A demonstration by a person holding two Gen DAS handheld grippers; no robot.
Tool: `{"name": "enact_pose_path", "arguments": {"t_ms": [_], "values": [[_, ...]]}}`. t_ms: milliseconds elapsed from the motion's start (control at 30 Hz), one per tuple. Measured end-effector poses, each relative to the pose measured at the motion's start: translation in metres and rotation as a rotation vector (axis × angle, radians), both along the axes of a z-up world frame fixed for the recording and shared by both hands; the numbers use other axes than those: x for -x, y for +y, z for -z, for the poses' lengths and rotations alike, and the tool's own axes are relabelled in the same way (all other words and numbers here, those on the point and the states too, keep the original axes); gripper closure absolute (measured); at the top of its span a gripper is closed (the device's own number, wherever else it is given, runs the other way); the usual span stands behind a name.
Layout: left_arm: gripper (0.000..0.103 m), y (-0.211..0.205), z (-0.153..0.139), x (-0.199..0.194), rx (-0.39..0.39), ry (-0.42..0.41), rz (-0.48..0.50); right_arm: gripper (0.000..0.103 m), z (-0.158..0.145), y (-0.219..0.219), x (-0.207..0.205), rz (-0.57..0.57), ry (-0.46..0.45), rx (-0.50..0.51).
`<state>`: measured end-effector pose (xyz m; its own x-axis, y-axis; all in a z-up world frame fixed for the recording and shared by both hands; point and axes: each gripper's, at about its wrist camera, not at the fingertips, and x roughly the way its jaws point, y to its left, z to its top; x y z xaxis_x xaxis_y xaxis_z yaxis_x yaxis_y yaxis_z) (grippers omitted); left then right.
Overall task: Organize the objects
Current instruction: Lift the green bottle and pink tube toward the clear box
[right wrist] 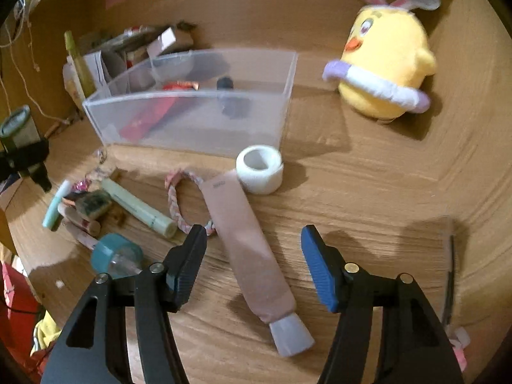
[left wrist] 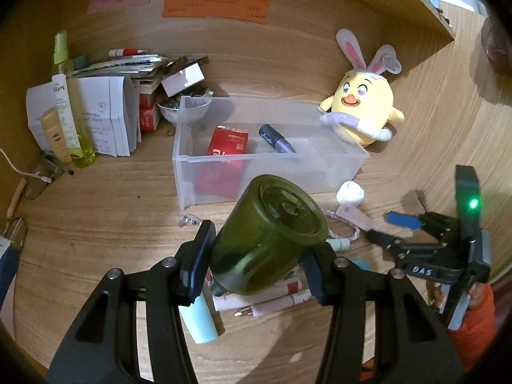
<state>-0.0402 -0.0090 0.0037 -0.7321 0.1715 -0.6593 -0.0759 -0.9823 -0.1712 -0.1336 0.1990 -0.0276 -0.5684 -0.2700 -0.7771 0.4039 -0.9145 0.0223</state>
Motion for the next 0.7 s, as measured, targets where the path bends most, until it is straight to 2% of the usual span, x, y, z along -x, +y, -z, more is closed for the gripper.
{"name": "enact_pose_path", "arguments": {"t_ms": [100,200,367,400,433,500,700], "values": [[0.052,0.001,0.001,0.004,-0.004,-0.006,0.000,0.048,0.008,-0.002,0.003,-0.002,-0.021,0.002],[0.052,0.001,0.003,0.009,-0.008,-0.020,-0.003,0.068,0.008,-0.002,0.001,-0.008,-0.013,0.005],[0.052,0.002,0.000,0.013,-0.003,-0.020,-0.012,0.074,0.007,0.004,0.001,-0.005,-0.024,0.062],[0.052,0.002,-0.002,0.014,-0.004,-0.016,-0.012,0.088,0.006,0.005,0.000,0.001,-0.019,0.067],[0.052,0.003,-0.003,0.014,-0.005,-0.011,-0.011,0.095,0.004,0.005,-0.001,0.005,-0.017,0.068],[0.052,0.003,-0.006,0.014,-0.003,-0.001,-0.012,0.096,-0.001,0.007,-0.001,-0.001,-0.025,0.103],[0.052,0.006,-0.013,0.015,0.004,0.019,-0.010,0.096,-0.017,0.009,-0.009,0.009,0.026,0.128]]}}
